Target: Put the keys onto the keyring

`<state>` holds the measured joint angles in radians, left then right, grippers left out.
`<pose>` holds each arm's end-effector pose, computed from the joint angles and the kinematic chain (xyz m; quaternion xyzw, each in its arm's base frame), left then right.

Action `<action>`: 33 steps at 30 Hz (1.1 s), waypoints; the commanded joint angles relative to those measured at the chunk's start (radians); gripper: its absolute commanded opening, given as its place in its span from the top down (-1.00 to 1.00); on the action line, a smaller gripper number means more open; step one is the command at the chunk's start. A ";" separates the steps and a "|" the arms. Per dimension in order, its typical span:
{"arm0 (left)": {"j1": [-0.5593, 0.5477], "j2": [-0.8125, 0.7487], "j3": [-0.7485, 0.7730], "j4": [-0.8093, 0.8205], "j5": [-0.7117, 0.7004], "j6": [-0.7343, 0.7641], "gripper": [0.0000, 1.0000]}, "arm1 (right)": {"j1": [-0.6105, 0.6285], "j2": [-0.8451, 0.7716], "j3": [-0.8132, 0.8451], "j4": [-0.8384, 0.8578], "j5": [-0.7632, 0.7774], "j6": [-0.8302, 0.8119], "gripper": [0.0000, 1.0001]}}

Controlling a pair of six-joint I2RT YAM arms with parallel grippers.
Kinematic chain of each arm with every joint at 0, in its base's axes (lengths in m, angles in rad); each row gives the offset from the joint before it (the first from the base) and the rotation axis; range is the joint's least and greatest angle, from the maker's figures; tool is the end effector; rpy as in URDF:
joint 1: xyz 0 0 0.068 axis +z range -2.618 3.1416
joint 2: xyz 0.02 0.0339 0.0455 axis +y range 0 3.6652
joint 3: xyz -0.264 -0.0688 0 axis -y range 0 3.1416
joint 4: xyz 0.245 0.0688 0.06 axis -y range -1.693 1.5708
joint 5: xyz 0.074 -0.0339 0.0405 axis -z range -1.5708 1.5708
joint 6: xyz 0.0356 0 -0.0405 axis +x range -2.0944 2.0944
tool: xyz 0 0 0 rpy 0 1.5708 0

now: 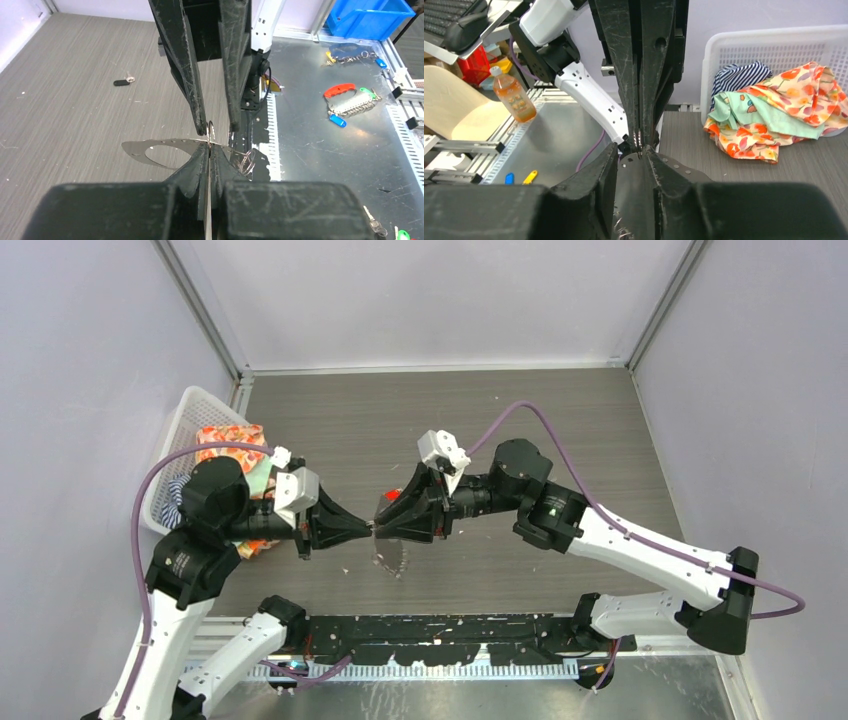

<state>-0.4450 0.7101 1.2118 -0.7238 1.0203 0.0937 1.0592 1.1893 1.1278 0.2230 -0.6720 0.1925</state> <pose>0.0737 -0.0688 0.4356 0.4753 0.5759 -0.4708 0.4698 0.1131 0.2467 0.4197 -0.4848 0.4495 0.5944 0.4578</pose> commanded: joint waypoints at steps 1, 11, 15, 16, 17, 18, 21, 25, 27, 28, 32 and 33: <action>-0.003 -0.002 0.026 -0.057 0.004 0.138 0.99 | 0.006 -0.011 0.138 -0.242 -0.042 -0.084 0.32; -0.003 0.044 0.129 -0.381 -0.056 0.653 0.99 | -0.001 0.129 0.496 -0.776 0.015 -0.329 0.08; -0.003 0.057 0.155 -0.431 -0.093 0.796 0.99 | 0.001 0.184 0.571 -0.860 0.059 -0.386 0.10; -0.003 0.060 0.160 -0.442 -0.097 0.817 0.99 | 0.005 0.189 0.577 -0.862 0.069 -0.396 0.11; -0.003 0.064 0.163 -0.451 -0.099 0.835 0.99 | 0.014 0.191 0.576 -0.860 0.081 -0.411 0.11; -0.003 0.064 0.162 -0.453 -0.101 0.841 0.99 | 0.025 0.190 0.568 -0.852 0.100 -0.427 0.11; -0.003 0.059 0.150 -0.453 -0.103 0.857 0.99 | 0.061 0.183 0.537 -0.805 0.172 -0.467 0.12; -0.003 0.056 0.144 -0.447 -0.102 0.840 0.99 | 0.116 0.156 0.467 -0.717 0.250 -0.541 0.17; -0.003 0.058 0.147 -0.443 -0.099 0.814 0.99 | 0.146 0.144 0.434 -0.675 0.287 -0.581 0.18; -0.003 0.058 0.147 -0.434 -0.101 0.793 0.99 | 0.159 0.146 0.430 -0.670 0.307 -0.592 0.17; -0.003 0.055 0.149 -0.424 -0.085 0.738 0.99 | 0.194 0.165 0.442 -0.670 0.393 -0.615 0.21; -0.003 0.054 0.148 -0.424 -0.082 0.732 0.99 | 0.201 0.167 0.440 -0.665 0.411 -0.621 0.22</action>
<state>-0.4450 0.7681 1.3388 -1.1759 0.9112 0.8703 1.2293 1.3705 1.5574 -0.5274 -0.3763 -0.3702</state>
